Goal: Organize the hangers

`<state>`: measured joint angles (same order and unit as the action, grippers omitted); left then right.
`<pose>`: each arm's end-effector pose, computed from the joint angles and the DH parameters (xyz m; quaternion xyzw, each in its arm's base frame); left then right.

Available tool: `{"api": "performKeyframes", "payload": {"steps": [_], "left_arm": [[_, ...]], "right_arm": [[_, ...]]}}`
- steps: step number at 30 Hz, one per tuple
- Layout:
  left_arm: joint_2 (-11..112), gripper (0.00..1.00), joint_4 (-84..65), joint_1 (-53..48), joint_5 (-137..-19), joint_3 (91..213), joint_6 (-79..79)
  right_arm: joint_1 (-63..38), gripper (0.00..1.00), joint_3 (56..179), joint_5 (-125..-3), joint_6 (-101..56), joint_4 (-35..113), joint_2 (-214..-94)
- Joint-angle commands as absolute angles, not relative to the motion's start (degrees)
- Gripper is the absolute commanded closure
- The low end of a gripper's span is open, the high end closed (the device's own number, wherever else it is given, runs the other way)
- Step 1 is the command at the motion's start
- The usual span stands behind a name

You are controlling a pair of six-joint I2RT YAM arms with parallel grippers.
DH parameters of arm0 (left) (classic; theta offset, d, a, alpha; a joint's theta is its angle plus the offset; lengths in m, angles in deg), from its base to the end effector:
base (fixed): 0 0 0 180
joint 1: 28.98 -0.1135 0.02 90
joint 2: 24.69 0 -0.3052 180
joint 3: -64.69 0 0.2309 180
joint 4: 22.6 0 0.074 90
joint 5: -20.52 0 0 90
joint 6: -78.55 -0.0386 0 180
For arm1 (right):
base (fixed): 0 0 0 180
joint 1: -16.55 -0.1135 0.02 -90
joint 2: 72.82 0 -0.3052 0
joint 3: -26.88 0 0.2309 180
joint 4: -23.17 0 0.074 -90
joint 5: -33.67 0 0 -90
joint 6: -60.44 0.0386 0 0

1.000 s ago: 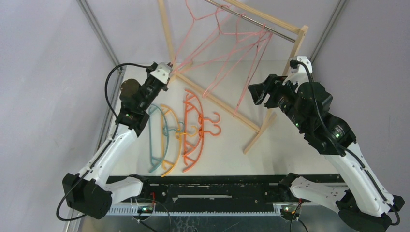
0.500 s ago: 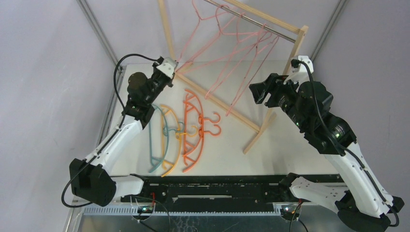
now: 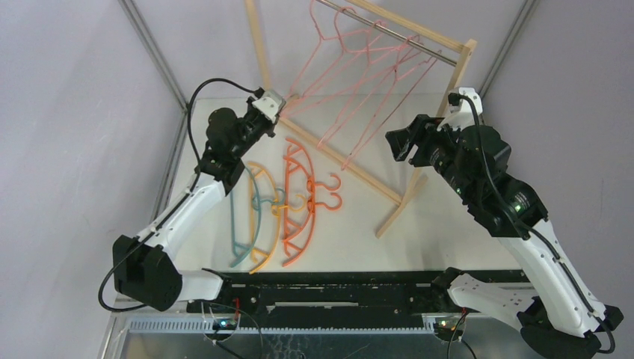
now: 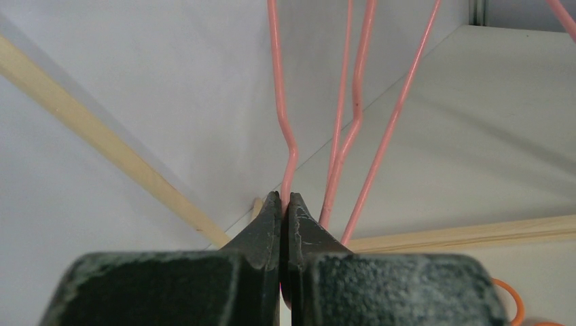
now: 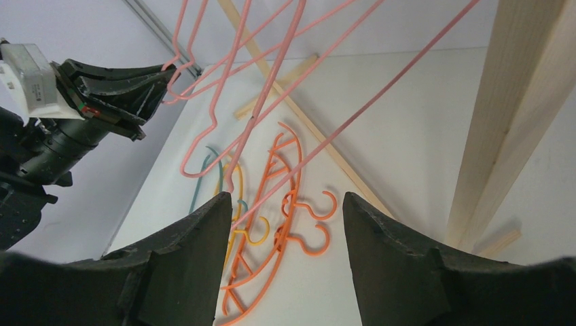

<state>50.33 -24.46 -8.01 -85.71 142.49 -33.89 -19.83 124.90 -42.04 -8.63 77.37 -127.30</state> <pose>0.2599 -0.1112 0.4285 0.3446 0.5852 -0.0863 0.7290 0.1019 0.0632 0.5004 -0.0240 0.7675 0.2197 0.6017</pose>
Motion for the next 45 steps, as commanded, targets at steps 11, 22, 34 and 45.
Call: {"api": "performKeyframes", "payload": {"steps": [11, 22, 34, 45], "left_arm": [[46.4, 0.47, -25.0, -8.9, -77.2, 141.1, -29.1], [39.7, 0.18, -21.6, -12.4, -76.8, 138.4, -27.6], [28.7, 0.02, -15.8, -15.9, -78.9, 131.3, -26.5], [27.2, 0.06, -16.8, -27.1, -77.4, 127.7, -20.2]], "right_arm": [[-19.1, 0.31, 124.5, -44.2, -7.4, 74.7, -126.8], [-19.3, 0.31, 124.9, -46.8, -7.1, 73.2, -127.8], [-22.5, 0.32, 126.3, -45.0, -8.0, 71.6, -129.6], [-23.1, 0.31, 126.4, -43.7, -8.5, 71.8, -127.8]]}}
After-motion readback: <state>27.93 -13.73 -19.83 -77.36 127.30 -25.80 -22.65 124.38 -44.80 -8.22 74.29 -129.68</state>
